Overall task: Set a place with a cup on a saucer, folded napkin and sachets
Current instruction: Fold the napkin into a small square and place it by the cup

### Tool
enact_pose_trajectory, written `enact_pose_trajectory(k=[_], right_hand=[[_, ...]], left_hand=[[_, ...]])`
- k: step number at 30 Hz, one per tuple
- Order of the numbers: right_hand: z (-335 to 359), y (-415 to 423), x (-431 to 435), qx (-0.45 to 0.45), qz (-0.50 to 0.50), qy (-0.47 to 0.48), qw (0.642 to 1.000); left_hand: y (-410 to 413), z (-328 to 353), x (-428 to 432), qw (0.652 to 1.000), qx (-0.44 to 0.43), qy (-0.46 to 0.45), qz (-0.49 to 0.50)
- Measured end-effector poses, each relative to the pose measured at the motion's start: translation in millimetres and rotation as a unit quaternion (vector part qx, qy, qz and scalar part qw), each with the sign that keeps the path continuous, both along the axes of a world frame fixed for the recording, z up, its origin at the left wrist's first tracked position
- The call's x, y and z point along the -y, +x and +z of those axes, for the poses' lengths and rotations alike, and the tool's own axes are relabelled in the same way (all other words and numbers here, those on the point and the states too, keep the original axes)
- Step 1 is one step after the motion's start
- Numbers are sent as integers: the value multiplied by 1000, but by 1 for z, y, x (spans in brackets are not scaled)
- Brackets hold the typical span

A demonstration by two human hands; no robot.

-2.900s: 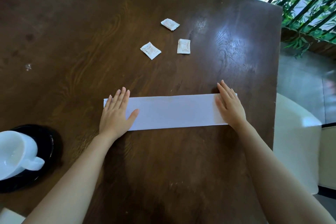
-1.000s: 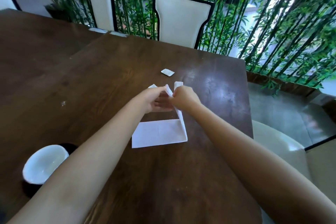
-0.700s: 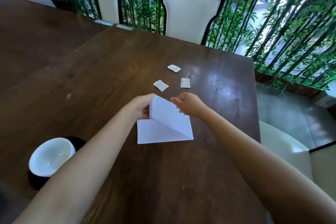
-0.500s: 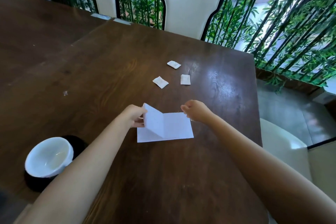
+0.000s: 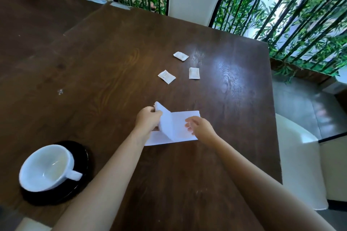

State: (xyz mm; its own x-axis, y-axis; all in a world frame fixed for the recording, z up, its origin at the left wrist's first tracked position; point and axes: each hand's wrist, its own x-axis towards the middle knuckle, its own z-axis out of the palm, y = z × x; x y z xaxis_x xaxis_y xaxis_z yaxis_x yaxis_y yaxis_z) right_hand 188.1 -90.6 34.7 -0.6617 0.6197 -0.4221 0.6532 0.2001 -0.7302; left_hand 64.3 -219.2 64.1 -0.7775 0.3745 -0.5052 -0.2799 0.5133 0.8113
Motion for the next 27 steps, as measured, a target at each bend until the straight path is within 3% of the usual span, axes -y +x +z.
enact_pose_trajectory(k=[5, 8, 12, 15, 17, 21, 27], right_hand=[[6, 12, -20, -65, -107, -147, 981], [7, 21, -27, -63, -121, -155, 978], [-2, 23, -31, -24, -98, -62, 993], [-8, 22, -29, -6, -102, -10, 995], [-13, 21, -27, 9, -97, 36, 995], [-21, 25, -21, 11, -86, 120, 989], [-25, 27, -12, 21, -15, 280, 960]], left_hand=[[30, 2, -41, 998, -16, 26, -53], [45, -5, -59, 995, -30, 24, -93], [59, -24, -55, 984, -147, 23, -98], [67, -44, -36, 946, -302, -19, -120], [72, -59, -29, 911, -358, -60, -194], [79, -83, -29, 850, -388, -183, -305], [84, -101, -29, 802, -434, -243, -331]])
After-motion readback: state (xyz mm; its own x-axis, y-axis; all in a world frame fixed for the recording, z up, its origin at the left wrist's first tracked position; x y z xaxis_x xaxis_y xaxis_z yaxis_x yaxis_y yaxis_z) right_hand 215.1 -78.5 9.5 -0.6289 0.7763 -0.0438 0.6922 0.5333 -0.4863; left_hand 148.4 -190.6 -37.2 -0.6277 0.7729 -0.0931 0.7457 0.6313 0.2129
